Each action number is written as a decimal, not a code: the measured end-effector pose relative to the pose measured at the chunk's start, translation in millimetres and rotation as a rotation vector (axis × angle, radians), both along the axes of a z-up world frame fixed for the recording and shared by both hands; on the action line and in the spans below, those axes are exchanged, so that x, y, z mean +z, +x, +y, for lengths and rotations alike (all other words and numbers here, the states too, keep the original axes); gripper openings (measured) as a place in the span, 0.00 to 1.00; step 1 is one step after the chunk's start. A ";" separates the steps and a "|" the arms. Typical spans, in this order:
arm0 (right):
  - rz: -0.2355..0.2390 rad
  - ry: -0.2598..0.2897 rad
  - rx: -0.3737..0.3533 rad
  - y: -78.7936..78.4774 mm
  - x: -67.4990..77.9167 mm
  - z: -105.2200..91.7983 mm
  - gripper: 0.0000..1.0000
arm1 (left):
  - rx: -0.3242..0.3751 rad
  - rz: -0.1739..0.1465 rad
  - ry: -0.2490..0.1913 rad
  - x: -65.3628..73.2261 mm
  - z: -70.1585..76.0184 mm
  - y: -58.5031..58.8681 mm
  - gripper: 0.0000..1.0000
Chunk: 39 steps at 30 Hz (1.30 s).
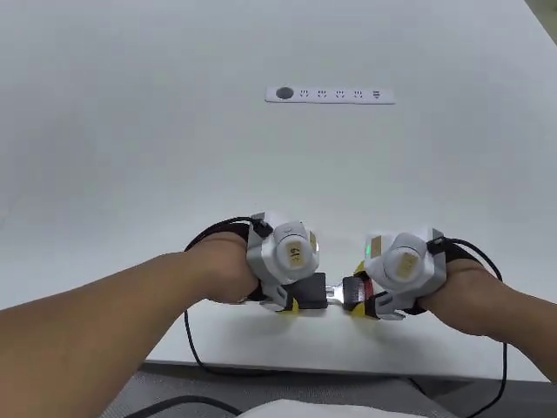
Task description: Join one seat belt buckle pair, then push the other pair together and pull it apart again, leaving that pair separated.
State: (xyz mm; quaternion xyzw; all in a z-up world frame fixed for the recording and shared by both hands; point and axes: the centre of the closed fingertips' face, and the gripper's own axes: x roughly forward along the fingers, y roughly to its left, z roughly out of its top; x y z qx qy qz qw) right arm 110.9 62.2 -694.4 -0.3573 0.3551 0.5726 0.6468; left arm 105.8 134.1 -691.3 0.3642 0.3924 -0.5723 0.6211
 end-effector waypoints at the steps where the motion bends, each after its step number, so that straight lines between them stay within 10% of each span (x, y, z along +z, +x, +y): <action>1: 0.002 -0.001 0.002 0.7 -0.5 1.1 0.33 | 0.001 0.003 -0.001 -0.3 0.1 0.2 0.33; 30: -0.001 -0.028 0.025 -3.0 5.0 20.9 0.32 | 0.015 -0.006 0.010 -1.8 0.8 -1.6 0.33; 39: -0.015 -0.037 0.057 -1.9 3.9 21.2 0.32 | 0.063 -0.004 -0.049 -0.2 4.2 -3.4 0.33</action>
